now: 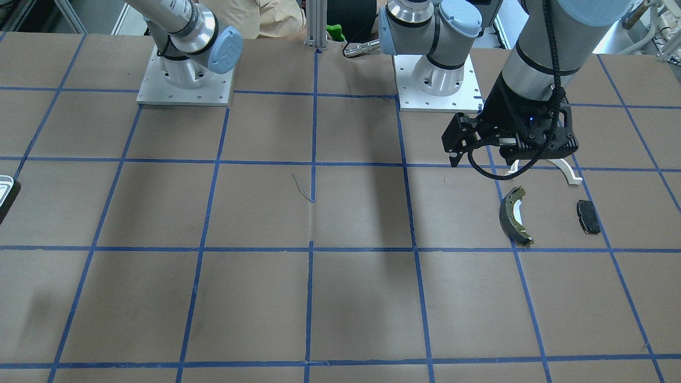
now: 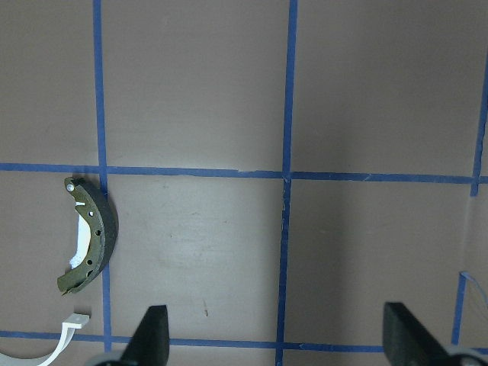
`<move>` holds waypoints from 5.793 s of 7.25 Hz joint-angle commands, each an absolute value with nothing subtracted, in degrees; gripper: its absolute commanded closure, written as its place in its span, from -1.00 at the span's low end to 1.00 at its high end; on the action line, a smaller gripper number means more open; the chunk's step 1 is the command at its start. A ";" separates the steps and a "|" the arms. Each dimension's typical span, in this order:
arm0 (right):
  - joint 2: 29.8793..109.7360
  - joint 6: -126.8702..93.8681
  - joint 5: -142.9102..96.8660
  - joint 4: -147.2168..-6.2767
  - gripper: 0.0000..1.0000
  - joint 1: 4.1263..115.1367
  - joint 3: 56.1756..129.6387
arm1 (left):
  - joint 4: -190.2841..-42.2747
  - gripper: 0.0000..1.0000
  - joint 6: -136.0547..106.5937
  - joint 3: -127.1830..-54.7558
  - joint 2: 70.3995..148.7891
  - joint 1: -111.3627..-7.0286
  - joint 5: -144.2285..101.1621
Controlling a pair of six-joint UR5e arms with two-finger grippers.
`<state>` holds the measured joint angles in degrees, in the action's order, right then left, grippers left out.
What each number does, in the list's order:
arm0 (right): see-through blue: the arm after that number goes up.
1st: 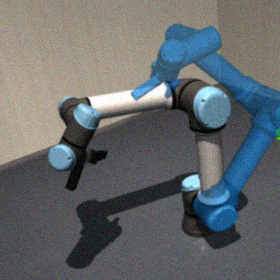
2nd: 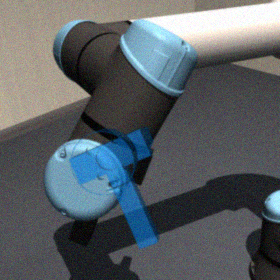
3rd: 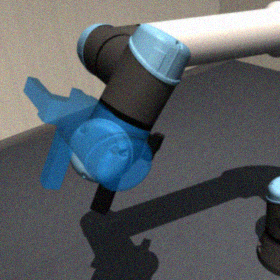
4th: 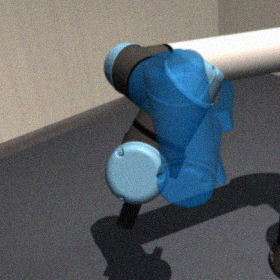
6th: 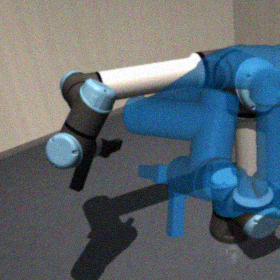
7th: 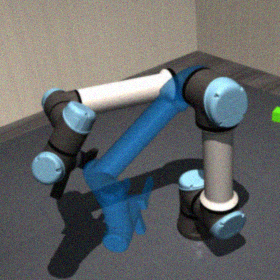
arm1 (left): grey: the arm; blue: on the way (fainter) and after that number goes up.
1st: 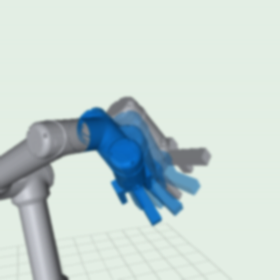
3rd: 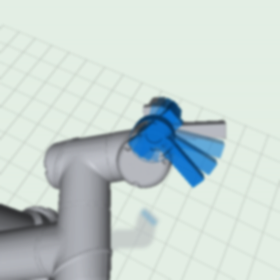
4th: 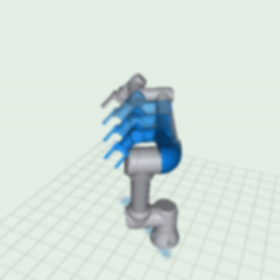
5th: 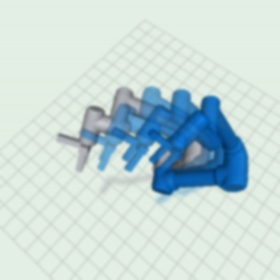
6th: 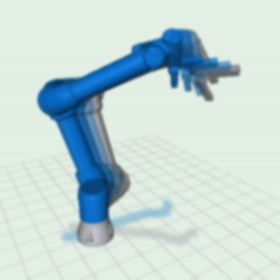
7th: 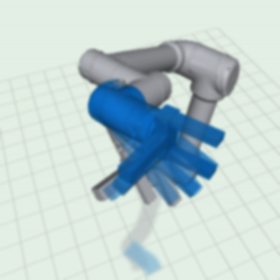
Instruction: Place bearing gear from tray to pile
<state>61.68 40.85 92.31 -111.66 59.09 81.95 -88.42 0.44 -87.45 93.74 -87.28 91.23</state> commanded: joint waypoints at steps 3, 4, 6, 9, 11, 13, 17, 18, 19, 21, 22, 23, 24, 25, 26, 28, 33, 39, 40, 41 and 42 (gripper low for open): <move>64.51 -0.85 91.14 -110.38 0.52 91.49 84.54 | -88.33 -1.00 0.79 -87.45 94.66 -87.28 91.41; 62.77 -13.41 91.23 -116.05 0.53 99.33 86.46 | -88.33 -1.00 0.88 -87.45 94.66 -87.28 91.41; 59.69 -26.05 87.40 -123.21 0.45 108.85 88.94 | -88.42 -1.00 0.88 -87.54 94.83 -87.28 91.41; 59.94 -33.30 87.01 -123.40 0.29 117.75 93.76 | -88.51 -1.00 0.70 -87.89 95.45 -87.19 91.49; 59.94 -33.05 87.62 -125.76 -0.99 118.13 94.84 | -88.34 -1.00 0.79 -89.64 95.71 -87.19 91.41; 62.64 -21.44 90.42 -123.85 -1.00 112.63 93.61 | -85.19 -1.00 -0.08 -90.18 95.89 -87.45 90.71; 71.44 6.84 92.89 -113.21 -1.00 81.30 94.22 | -77.66 -1.00 -7.18 -94.37 100.18 -95.23 90.26; 71.72 17.56 93.07 -113.29 -1.00 73.99 94.22 | -72.21 -1.00 -8.25 -96.48 102.11 -98.67 90.18; 71.63 27.58 93.08 -114.16 -1.00 67.48 94.22 | -67.20 -1.00 -9.04 -98.16 104.22 -101.40 90.00; 70.93 34.53 92.46 -114.43 -1.00 54.03 94.13 | -60.32 -1.00 -9.23 -101.85 107.91 -104.84 89.30; 69.62 36.11 92.29 -114.35 -1.00 48.66 94.13 | -55.94 -1.00 -9.58 -103.95 109.41 -105.64 89.21; 68.13 39.43 91.94 -114.95 -1.00 44.43 93.96 | -52.16 -1.00 -9.67 -106.06 110.55 -106.25 89.12; 65.42 40.33 92.19 -118.62 -1.00 40.38 93.26 | -50.03 -1.00 -9.75 -107.04 111.78 -106.35 87.47; 62.61 44.34 92.11 -121.96 -1.00 36.86 93.34 | -49.75 -1.00 -9.84 -107.22 112.67 -106.43 87.19; 59.53 45.52 92.02 -123.38 -1.00 35.09 93.34 | -49.14 -0.92 -9.93 -107.23 113.46 -106.96 87.27; 56.79 45.44 92.55 -128.14 -0.90 34.80 93.86 | -46.95 -0.74 -10.11 -107.23 115.30 -107.23 87.36; 56.60 47.19 97.29 -127.62 0.09 34.80 93.95 | -44.74 0.04 -9.93 -107.23 116.72 -107.23 87.19; 60.36 48.96 95.89 -126.83 1.00 38.56 93.60 | -53.19 1.00 -7.31 -101.64 114.36 -104.70 88.24; 62.99 48.96 94.76 -126.22 1.00 43.37 93.95 | -61.53 1.00 -4.08 -96.03 113.39 -102.33 88.33; 65.28 48.35 94.49 -122.30 1.00 49.94 94.91 | -71.09 1.00 -0.91 -88.93 112.86 -99.09 90.33; 66.96 43.82 94.57 -121.73 1.00 58.19 96.31 | -79.11 1.00 3.30 -84.07 112.59 -94.62 92.79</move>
<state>64.51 47.50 94.76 -123.53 48.96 94.87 -68.44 -1.46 -91.04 113.16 -99.54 90.19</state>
